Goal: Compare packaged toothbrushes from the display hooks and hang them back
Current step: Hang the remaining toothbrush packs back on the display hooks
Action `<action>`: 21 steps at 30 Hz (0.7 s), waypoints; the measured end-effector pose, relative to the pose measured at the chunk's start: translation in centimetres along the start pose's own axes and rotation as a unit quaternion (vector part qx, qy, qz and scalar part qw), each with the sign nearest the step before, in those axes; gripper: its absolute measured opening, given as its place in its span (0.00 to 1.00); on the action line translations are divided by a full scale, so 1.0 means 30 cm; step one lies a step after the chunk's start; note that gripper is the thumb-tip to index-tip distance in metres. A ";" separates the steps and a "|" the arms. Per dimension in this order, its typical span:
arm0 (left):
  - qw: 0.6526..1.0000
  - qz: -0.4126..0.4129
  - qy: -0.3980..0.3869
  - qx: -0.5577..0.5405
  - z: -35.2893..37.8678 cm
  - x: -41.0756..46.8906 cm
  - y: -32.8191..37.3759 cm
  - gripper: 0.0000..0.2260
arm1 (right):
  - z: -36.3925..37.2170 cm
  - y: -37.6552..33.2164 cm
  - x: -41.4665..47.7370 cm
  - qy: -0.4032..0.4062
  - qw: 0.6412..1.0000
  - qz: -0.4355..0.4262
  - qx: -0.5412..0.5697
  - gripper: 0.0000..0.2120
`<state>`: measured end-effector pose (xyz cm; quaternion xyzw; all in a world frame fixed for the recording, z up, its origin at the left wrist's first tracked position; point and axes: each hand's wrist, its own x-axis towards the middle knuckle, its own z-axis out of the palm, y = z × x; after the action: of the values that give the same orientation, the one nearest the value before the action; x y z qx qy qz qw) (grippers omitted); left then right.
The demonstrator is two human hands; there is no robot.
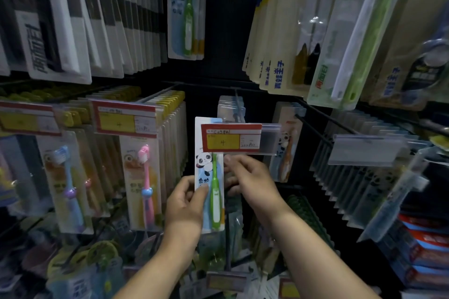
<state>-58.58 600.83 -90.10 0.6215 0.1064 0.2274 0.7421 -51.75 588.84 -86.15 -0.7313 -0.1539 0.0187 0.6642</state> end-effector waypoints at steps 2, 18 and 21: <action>1.000 0.007 -0.003 -0.008 0.002 0.005 -0.007 0.04 | 0.005 -0.001 -0.003 -0.012 0.999 -0.024 -0.017 0.06; 0.999 0.028 -0.004 0.046 -0.005 0.046 -0.046 0.14 | -0.004 -0.004 0.022 0.161 0.986 -0.047 -0.021 0.06; 0.996 0.040 -0.017 0.079 -0.010 0.047 -0.050 0.15 | -0.014 -0.003 0.025 0.168 0.984 -0.044 -0.045 0.05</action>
<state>-57.17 601.58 -91.44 0.6856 0.0862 0.2369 0.6829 -50.95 588.63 -85.87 -0.7457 -0.0724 -0.1405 0.6473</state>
